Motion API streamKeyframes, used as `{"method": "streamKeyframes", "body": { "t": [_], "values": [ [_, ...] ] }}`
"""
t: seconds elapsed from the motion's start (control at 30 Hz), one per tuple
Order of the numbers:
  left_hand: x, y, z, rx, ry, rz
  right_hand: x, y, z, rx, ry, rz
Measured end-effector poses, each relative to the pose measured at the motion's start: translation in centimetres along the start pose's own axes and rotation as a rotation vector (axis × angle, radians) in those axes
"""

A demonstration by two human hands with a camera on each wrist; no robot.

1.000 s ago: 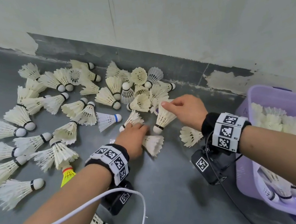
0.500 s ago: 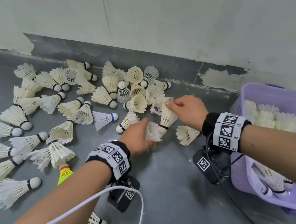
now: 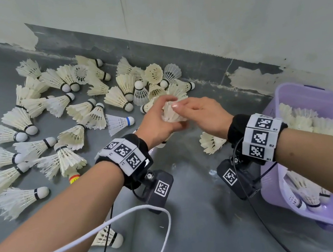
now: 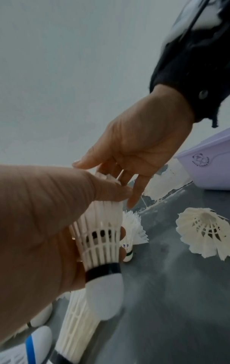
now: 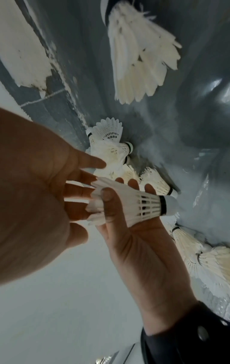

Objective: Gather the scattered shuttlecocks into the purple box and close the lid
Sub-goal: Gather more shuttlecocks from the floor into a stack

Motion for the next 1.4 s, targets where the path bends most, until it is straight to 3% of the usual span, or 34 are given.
{"method": "streamKeyframes", "body": {
  "t": [0.13, 0.2, 0.27, 0.37, 0.6, 0.73, 0.8, 0.9, 0.97, 1.1, 1.3, 1.4],
  "values": [
    [-0.6, -0.2, -0.1, 0.063, 0.004, -0.007, 0.2, 1.8, -1.8, -0.208, 0.209, 0.019],
    [-1.1, -0.6, -0.3, 0.064, 0.034, -0.049, 0.6, 3.7, -2.7, -0.403, 0.130, 0.123],
    [-1.6, -1.1, -0.6, 0.062, 0.051, -0.089, 0.4, 5.4, -3.0, -0.558, -0.067, 0.250],
    [-2.0, -1.6, -0.7, 0.048, 0.044, -0.118, -0.6, 6.9, -2.4, -0.685, -0.242, 0.283],
    [-2.0, -1.7, -0.5, 0.052, 0.060, -0.129, 0.3, 7.5, -1.9, -0.729, -0.177, 0.154],
    [-2.1, -1.8, -0.5, 0.072, 0.043, -0.113, 0.7, 6.9, -2.5, -0.583, -0.060, 0.135],
    [-2.1, -2.0, -0.6, 0.072, 0.026, -0.119, 0.8, 6.0, -3.2, -0.483, 0.088, 0.075],
    [-2.1, -2.2, -0.7, 0.066, 0.021, -0.137, 1.0, 3.8, -3.5, -0.187, 0.344, -0.015],
    [-2.0, -2.1, -0.5, 0.069, 0.022, -0.146, 1.1, 2.5, -2.9, 0.031, 0.405, -0.029],
    [-1.8, -1.8, 0.0, 0.040, 0.011, -0.155, 1.0, 0.5, -1.0, 0.213, 0.302, -0.083],
    [-1.6, -1.3, -0.1, -0.076, 0.019, -0.089, 0.3, 0.2, 1.4, 0.001, 0.043, -0.121],
    [-1.8, -2.6, -0.5, -0.095, 0.035, -0.110, 0.2, 0.7, 1.8, -0.036, 0.021, -0.115]
  ]
}}
Point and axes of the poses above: each hand's wrist, its own x-axis towards the middle knuckle, its own z-axis out of the palm, y = z × x, the point moved 1 cm from there along x, towards the middle knuckle, and after that the axes turned 10 degrees about z, right-handed, at the moved point
